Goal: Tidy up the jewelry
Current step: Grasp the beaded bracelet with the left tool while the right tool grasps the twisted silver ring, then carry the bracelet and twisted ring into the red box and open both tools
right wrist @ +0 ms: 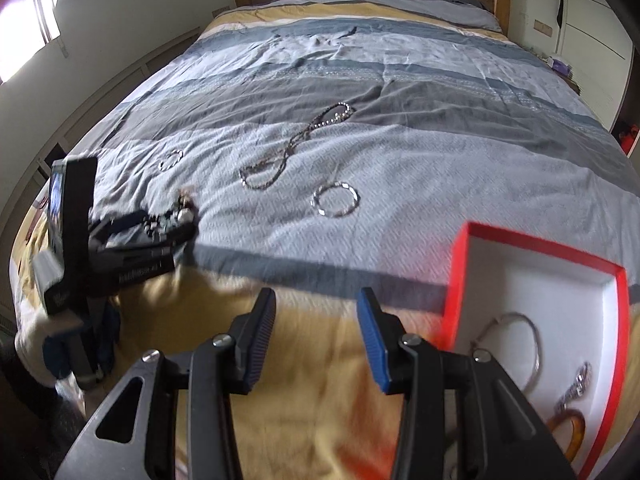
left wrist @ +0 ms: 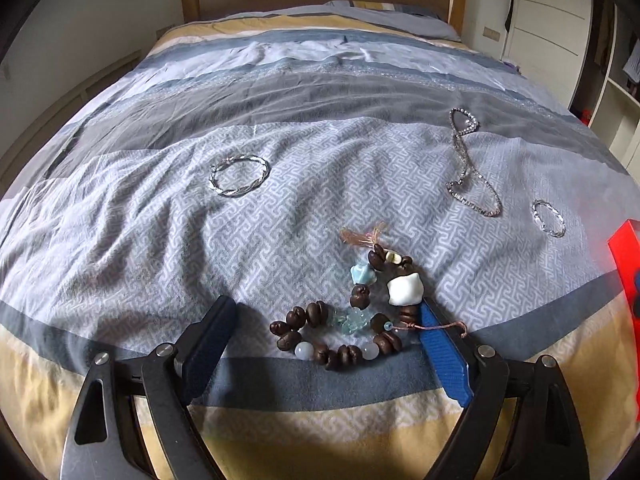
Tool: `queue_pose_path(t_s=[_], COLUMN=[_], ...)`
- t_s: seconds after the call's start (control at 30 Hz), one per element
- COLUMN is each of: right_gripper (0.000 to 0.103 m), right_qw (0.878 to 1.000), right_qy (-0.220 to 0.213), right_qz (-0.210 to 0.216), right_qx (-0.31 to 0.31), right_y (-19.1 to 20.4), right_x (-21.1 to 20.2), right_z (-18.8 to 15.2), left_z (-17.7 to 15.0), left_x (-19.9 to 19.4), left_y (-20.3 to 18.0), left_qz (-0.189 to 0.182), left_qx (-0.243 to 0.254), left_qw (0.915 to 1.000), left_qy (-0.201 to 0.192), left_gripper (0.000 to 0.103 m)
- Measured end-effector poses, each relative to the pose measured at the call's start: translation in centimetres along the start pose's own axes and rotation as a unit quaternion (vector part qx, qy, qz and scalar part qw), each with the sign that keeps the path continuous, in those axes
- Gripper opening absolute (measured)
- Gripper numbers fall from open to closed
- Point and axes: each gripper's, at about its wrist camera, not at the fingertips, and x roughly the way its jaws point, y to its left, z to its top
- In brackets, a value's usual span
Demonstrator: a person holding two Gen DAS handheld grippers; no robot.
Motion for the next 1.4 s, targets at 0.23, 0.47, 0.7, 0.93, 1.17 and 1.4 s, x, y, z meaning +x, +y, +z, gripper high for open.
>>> queue_pose_path(t_s=[0.23, 0.47, 0.7, 0.93, 1.17, 1.4], right_gripper=[0.04, 0.041, 0.037, 0.037, 0.037, 0.037], right_qw=[0.999, 0.998, 0.999, 1.0, 0.999, 0.998], right_qy=[0.014, 0.022, 0.015, -0.005, -0.015, -0.028], right_qz=[-0.014, -0.019, -0.01, 0.014, 0.037, 0.042], right_qx=[0.045, 0.058, 0.041, 0.023, 0.028, 0.029], right_y=[-0.5, -1.4, -1.2, 0.4, 1.1, 1.0], right_x=[5.1, 9.0, 9.0, 6.2, 2.0, -2.4], right_z=[3.6, 5.3, 4.7, 2.6, 0.0, -2.9], left_z=[-0.8, -1.0, -1.2, -1.3, -1.3, -1.6], left_x=[0.1, 0.2, 0.1, -0.1, -1.4, -3.4], left_y=[0.3, 0.3, 0.2, 0.1, -0.1, -0.1], left_qz=[-0.01, -0.009, -0.009, -0.008, -0.019, -0.058], left_qx=[-0.007, -0.008, -0.009, -0.009, -0.001, -0.002], left_qw=[0.9997, 0.9995, 0.9994, 0.9994, 0.9993, 0.9983], left_qy=[-0.021, -0.029, -0.031, -0.032, -0.031, -0.008], left_gripper=[0.086, 0.086, 0.086, 0.085, 0.048, 0.01])
